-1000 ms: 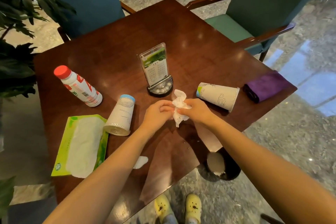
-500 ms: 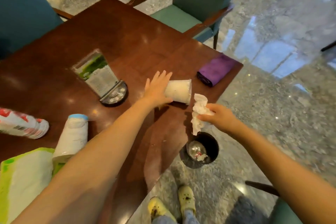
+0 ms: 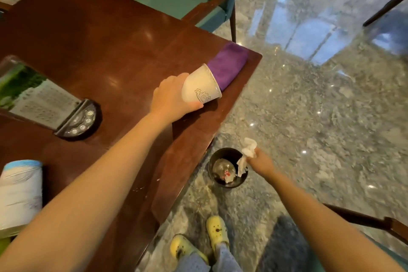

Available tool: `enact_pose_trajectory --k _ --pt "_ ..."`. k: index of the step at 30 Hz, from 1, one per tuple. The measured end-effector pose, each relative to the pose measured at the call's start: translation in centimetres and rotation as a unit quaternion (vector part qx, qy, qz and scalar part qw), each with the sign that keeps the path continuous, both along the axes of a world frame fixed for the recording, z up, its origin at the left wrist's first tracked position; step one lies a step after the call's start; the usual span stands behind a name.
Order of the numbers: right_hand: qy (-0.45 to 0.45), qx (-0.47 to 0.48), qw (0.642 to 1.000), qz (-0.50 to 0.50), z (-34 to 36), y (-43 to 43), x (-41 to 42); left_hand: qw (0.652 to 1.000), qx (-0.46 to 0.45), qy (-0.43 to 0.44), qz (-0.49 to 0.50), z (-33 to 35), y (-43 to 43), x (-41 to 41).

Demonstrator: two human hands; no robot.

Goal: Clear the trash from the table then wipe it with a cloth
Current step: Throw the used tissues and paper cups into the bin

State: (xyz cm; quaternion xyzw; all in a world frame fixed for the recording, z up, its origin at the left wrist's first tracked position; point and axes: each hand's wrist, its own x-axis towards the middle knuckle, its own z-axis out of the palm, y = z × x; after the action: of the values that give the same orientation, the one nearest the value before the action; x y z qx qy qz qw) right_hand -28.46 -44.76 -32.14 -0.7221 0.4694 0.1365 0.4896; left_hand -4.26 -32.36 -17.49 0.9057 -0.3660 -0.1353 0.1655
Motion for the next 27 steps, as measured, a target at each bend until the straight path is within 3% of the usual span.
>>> enact_pose_trajectory --k 7,16,23,27 --pt "0.042 0.024 0.999 -0.003 -8.5 0.1 1.3 0.996 -0.066 0.041 0.036 -0.8 0.1 -1.0" --pt "0.115 0.011 0.993 0.020 -16.2 -0.3 3.0 0.994 -0.110 0.006 0.020 -2.0 0.2 -1.6" --pt "0.139 0.053 0.989 0.024 -18.7 -0.5 2.7 0.997 -0.079 -0.005 0.008 -2.2 0.2 -1.7" --pt "0.082 0.058 0.995 -0.019 -17.6 -0.5 2.2 0.997 -0.079 -0.010 0.012 -2.2 0.0 -2.1"
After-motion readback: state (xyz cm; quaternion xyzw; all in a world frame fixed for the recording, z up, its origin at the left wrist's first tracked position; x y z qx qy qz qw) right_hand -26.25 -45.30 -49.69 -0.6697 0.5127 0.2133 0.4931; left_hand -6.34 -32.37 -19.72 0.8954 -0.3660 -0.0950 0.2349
